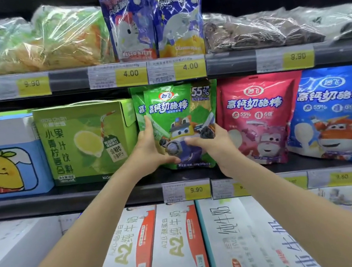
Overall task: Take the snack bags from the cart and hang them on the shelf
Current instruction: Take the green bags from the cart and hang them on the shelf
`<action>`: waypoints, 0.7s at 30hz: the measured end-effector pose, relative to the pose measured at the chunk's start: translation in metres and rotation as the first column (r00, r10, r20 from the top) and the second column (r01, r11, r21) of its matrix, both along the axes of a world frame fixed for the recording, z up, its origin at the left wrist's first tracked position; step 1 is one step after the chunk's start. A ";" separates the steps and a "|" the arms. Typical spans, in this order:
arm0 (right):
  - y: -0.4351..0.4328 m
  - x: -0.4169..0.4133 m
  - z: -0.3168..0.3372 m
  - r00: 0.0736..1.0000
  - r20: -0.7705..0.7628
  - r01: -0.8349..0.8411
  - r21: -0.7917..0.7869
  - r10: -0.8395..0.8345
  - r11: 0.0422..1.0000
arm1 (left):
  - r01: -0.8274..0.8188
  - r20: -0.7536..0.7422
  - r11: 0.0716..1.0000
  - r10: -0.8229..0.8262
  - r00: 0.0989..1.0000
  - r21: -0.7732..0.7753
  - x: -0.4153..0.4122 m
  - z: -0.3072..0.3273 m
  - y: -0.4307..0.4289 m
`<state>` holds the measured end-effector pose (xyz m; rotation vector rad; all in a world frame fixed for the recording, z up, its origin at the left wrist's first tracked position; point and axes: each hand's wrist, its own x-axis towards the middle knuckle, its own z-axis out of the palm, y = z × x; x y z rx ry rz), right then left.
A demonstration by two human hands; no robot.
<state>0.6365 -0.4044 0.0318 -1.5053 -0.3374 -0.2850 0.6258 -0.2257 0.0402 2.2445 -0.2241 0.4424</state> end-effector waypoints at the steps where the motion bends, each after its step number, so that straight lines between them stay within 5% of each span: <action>1: 0.002 0.003 0.002 1.000 0.000 0.010 0.035 -0.010 0.999 | -0.020 0.002 1.000 0.020 1.000 -0.006 0.003 0.000 -0.001; 12: -0.003 0.036 0.007 0.981 -0.168 -0.101 0.014 0.102 0.995 | -0.257 0.148 0.966 0.249 0.957 0.036 -0.017 -0.015 -0.029; 21: -0.006 0.025 0.007 0.953 -0.147 -0.270 -0.010 0.266 0.963 | -0.366 0.216 0.929 0.347 0.913 0.053 -0.035 -0.021 -0.032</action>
